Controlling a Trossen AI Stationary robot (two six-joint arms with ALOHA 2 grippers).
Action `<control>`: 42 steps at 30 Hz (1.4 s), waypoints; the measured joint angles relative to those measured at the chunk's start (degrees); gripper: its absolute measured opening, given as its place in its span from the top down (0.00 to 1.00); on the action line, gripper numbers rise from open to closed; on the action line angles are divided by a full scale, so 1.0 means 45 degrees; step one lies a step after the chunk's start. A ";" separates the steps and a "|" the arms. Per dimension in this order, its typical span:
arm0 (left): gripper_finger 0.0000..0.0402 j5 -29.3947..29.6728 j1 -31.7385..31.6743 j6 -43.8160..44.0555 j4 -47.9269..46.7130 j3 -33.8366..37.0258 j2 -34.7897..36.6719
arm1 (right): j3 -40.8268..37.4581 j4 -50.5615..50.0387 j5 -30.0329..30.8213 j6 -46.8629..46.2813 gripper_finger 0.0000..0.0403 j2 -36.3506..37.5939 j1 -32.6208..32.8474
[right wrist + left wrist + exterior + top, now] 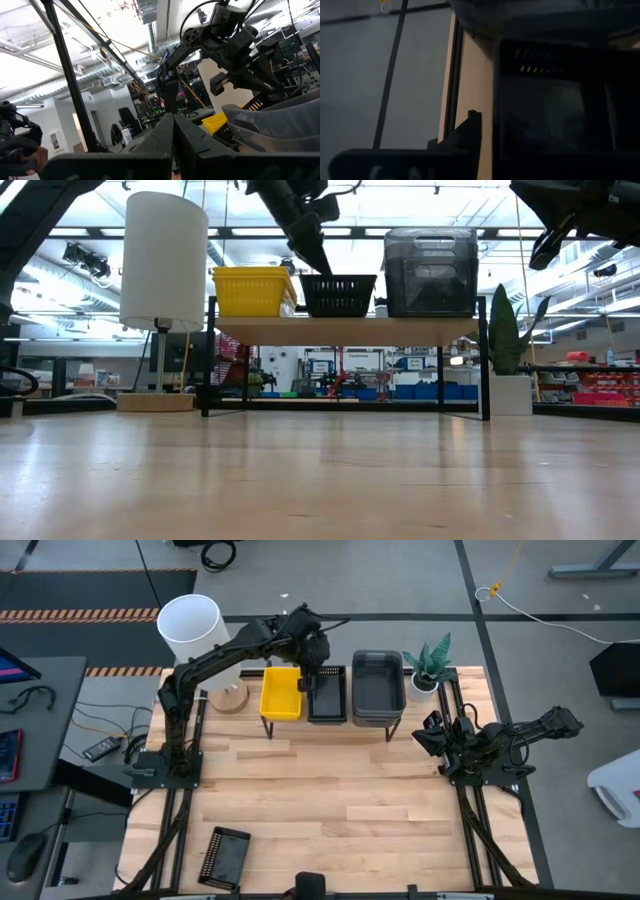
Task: Stack baskets on shelf by color
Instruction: Stack the right black bin on top of the black bin on the shelf, then stack the black bin on top of the black bin on the shelf
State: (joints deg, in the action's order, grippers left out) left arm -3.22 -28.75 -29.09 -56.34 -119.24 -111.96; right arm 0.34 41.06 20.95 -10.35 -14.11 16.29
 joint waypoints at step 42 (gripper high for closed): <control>0.73 -0.5285 0.0867 0.2149 -0.0971 -0.0015 0.0507 | 0.0000 -0.0003 -0.0005 0.0000 0.96 -0.0005 -0.0002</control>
State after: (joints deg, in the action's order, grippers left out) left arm -27.00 -24.85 -19.41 -60.71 -119.31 -109.68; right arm 0.34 41.04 20.93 -10.35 -14.13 16.28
